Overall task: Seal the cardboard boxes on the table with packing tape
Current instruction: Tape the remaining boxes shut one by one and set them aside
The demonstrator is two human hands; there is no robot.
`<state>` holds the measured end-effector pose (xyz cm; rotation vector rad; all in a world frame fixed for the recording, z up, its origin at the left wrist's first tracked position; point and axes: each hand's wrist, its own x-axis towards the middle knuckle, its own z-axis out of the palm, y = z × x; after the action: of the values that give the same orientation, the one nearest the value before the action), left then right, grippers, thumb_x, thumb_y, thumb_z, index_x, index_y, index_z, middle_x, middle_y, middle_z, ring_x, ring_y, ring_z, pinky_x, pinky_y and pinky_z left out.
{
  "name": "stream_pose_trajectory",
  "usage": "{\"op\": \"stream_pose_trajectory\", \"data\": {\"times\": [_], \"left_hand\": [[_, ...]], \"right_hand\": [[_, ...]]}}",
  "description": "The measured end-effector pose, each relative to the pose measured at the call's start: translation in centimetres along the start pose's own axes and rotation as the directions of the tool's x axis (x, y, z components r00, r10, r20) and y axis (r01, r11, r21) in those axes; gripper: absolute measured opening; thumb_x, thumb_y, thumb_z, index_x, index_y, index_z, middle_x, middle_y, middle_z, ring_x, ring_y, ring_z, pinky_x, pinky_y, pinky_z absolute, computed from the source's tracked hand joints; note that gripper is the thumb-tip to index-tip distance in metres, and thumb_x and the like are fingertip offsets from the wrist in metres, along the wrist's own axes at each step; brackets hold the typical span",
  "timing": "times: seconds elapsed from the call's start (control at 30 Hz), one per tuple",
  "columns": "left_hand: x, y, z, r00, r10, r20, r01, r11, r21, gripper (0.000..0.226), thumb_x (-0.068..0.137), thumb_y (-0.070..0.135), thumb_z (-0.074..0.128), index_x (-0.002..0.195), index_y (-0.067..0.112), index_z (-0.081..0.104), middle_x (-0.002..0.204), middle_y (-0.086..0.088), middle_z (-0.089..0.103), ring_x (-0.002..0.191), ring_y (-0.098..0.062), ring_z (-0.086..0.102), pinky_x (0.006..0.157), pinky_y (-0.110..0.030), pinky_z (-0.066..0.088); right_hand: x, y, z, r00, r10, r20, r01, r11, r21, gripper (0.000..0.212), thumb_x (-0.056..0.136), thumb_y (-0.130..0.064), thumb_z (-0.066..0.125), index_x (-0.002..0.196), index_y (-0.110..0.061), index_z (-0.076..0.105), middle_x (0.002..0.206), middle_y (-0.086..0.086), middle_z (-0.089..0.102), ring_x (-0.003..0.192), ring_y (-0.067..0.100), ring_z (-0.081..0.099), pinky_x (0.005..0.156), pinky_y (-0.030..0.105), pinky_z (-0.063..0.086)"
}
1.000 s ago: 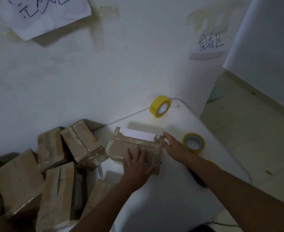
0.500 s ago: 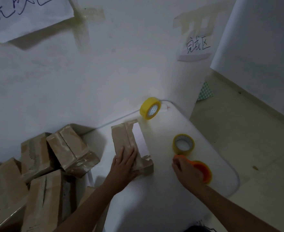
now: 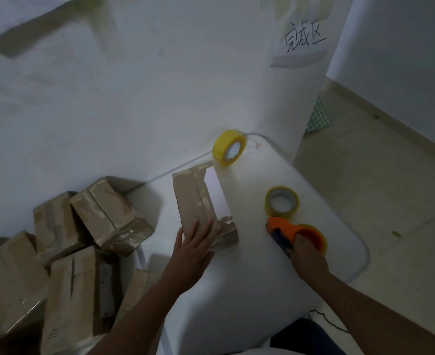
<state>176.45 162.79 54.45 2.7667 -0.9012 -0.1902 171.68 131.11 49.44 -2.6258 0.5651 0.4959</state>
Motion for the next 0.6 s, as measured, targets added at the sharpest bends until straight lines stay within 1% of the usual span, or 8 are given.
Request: {"op": "stream_pose_trajectory", "data": {"times": [0.1,0.2,0.27,0.33,0.4,0.47,0.53,0.6], "left_hand": [[0.9,-0.5,0.1,0.999,0.020,0.042,-0.020,1.000,-0.009,0.068,0.098,0.046,0.035,0.158,0.035,0.006,0.166,0.010,0.004,0.153,-0.026,0.003,0.118,-0.054,0.018],[2.0,-0.7,-0.1,0.996,0.024,0.081,-0.025,1.000,0.012,0.068,0.099,0.053,0.029,0.158,0.036,0.001,0.166,0.009,-0.001,0.153,-0.024,-0.004,0.119,-0.055,0.014],[2.9,-0.3,-0.9,0.997,-0.002,0.082,0.002,1.000,0.006,0.065,0.099,0.056,0.025,0.157,0.039,0.000,0.166,0.011,-0.001,0.153,-0.020,-0.005,0.119,-0.051,0.009],[4.1,1.0,-2.4,0.995,-0.094,0.044,0.098,0.989,-0.109,0.057,0.102,0.048,0.037,0.155,0.034,0.019,0.163,0.007,0.023,0.150,-0.020,0.019,0.116,-0.046,0.021],[5.1,2.6,-4.6,0.973,-0.230,-0.029,0.212,0.932,-0.296,0.044,0.103,0.037,0.046,0.146,0.026,0.042,0.143,0.002,0.052,0.130,-0.020,0.051,0.103,-0.038,0.042],[5.9,3.8,-6.4,0.915,-0.392,0.094,0.370,0.723,-0.583,0.035,0.103,0.035,0.048,0.136,0.025,0.053,0.124,0.006,0.062,0.111,-0.016,0.061,0.082,-0.024,0.049],[6.6,4.5,-7.5,0.831,-0.411,0.375,0.501,0.261,-0.825,0.030,0.102,0.037,0.050,0.124,0.022,0.063,0.119,0.000,0.068,0.108,-0.017,0.064,0.079,-0.023,0.050],[7.1,4.6,-7.5,0.783,-0.366,0.503,0.515,-0.073,-0.854,0.028,0.100,0.035,0.054,0.116,0.016,0.068,0.116,-0.006,0.071,0.108,-0.019,0.065,0.089,-0.029,0.051]], "right_hand": [[-0.7,-0.7,-2.3,0.995,-0.053,-0.085,0.058,0.997,0.059,0.013,0.102,-0.024,0.044,0.099,-0.011,0.046,0.104,0.010,0.060,0.083,0.019,0.053,0.067,0.030,0.038],[-1.9,-1.9,-4.9,0.977,-0.159,-0.139,0.193,0.940,0.280,0.021,0.103,-0.021,0.043,0.113,-0.006,0.054,0.103,0.005,0.058,0.089,0.022,0.056,0.072,0.031,0.042],[-2.7,-2.8,-6.4,0.965,-0.227,-0.133,0.260,0.902,0.344,0.021,0.103,-0.022,0.041,0.110,-0.007,0.054,0.099,0.003,0.060,0.083,0.020,0.058,0.067,0.031,0.044],[-3.2,-3.5,-7.6,0.965,-0.239,-0.106,0.262,0.888,0.379,0.022,0.104,-0.023,0.039,0.108,-0.006,0.053,0.096,0.011,0.063,0.080,0.024,0.060,0.066,0.035,0.047],[-3.4,-4.3,-9.0,0.966,-0.245,-0.078,0.255,0.873,0.415,0.021,0.104,-0.021,0.039,0.110,-0.006,0.052,0.091,0.017,0.063,0.077,0.031,0.061,0.060,0.034,0.043],[-3.7,-5.0,-10.3,0.962,-0.268,-0.047,0.261,0.858,0.443,0.019,0.104,-0.020,0.039,0.110,-0.007,0.052,0.089,0.017,0.063,0.074,0.030,0.061,0.056,0.029,0.040],[-4.3,-5.9,-11.3,0.950,-0.309,-0.042,0.294,0.845,0.446,0.016,0.104,-0.019,0.040,0.103,-0.009,0.052,0.085,0.014,0.062,0.070,0.026,0.059,0.051,0.022,0.036],[-4.8,-6.8,-11.9,0.936,-0.350,-0.044,0.332,0.829,0.450,0.015,0.103,-0.017,0.041,0.090,-0.017,0.050,0.077,0.007,0.058,0.064,0.018,0.056,0.048,0.016,0.033]]}}
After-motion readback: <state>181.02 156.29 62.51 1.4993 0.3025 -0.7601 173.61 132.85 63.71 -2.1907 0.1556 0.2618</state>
